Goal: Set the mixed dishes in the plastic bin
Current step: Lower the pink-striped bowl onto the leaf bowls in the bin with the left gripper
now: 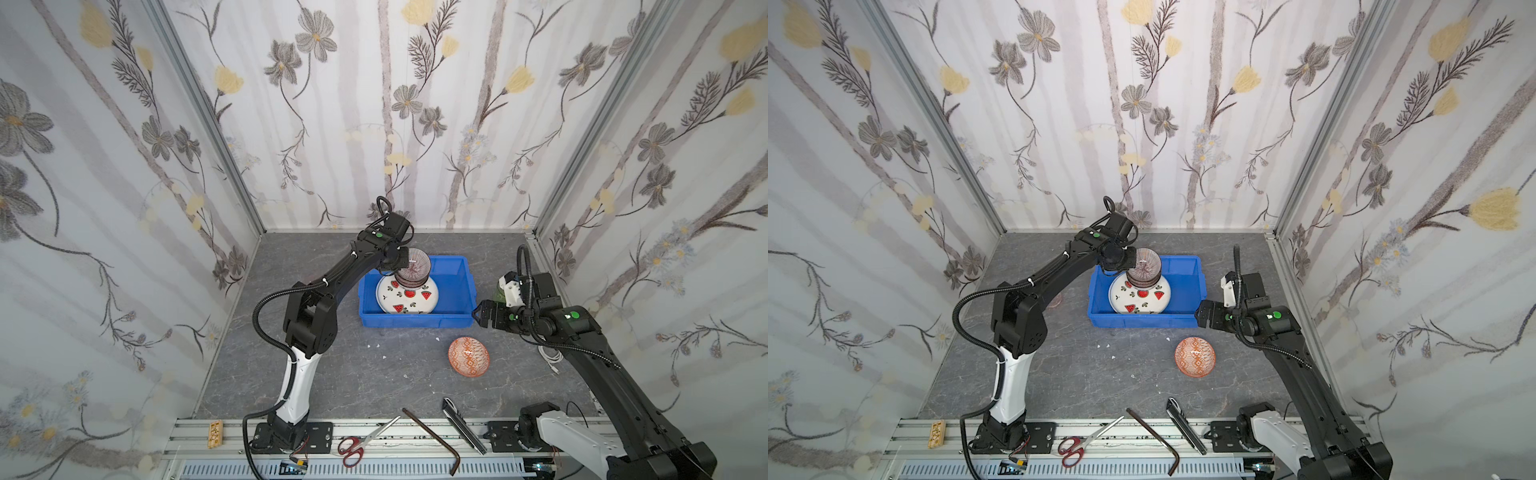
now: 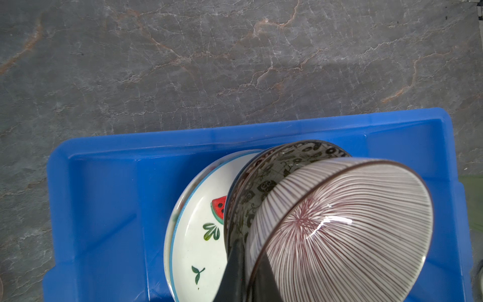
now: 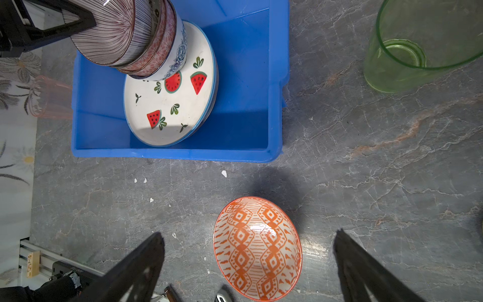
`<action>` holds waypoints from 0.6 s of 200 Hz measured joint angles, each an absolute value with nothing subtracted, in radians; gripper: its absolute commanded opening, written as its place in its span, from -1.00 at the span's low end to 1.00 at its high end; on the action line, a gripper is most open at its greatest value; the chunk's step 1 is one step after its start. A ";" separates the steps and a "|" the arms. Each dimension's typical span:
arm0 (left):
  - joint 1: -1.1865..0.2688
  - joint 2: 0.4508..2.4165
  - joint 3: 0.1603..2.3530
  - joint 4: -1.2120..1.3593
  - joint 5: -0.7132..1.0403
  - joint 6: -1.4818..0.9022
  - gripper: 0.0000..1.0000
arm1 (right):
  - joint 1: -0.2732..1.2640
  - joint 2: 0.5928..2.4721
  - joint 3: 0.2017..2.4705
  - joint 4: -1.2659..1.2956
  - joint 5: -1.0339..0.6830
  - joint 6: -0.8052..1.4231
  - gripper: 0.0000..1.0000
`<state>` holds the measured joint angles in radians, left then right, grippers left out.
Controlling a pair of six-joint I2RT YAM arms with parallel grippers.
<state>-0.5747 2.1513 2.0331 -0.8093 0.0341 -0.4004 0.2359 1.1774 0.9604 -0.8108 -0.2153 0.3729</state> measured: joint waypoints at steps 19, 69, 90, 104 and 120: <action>-0.574 2.156 2.037 -0.809 0.040 -0.400 -1.00 | 0.236 1.178 0.958 -0.810 -0.222 0.373 0.99; -0.572 2.163 2.038 -0.811 0.046 -0.400 -0.94 | 0.234 1.185 0.958 -0.807 -0.229 0.373 0.99; -0.571 2.164 2.038 -0.811 0.047 -0.400 -0.80 | 0.234 1.188 0.958 -0.804 -0.229 0.373 0.99; -0.570 2.164 2.038 -0.811 0.048 -0.401 -0.73 | 0.234 1.190 0.958 -0.804 -0.230 0.373 0.99; -0.569 2.164 2.040 -0.806 0.056 -0.408 -0.66 | 0.234 1.193 0.958 -0.804 -0.230 0.373 0.99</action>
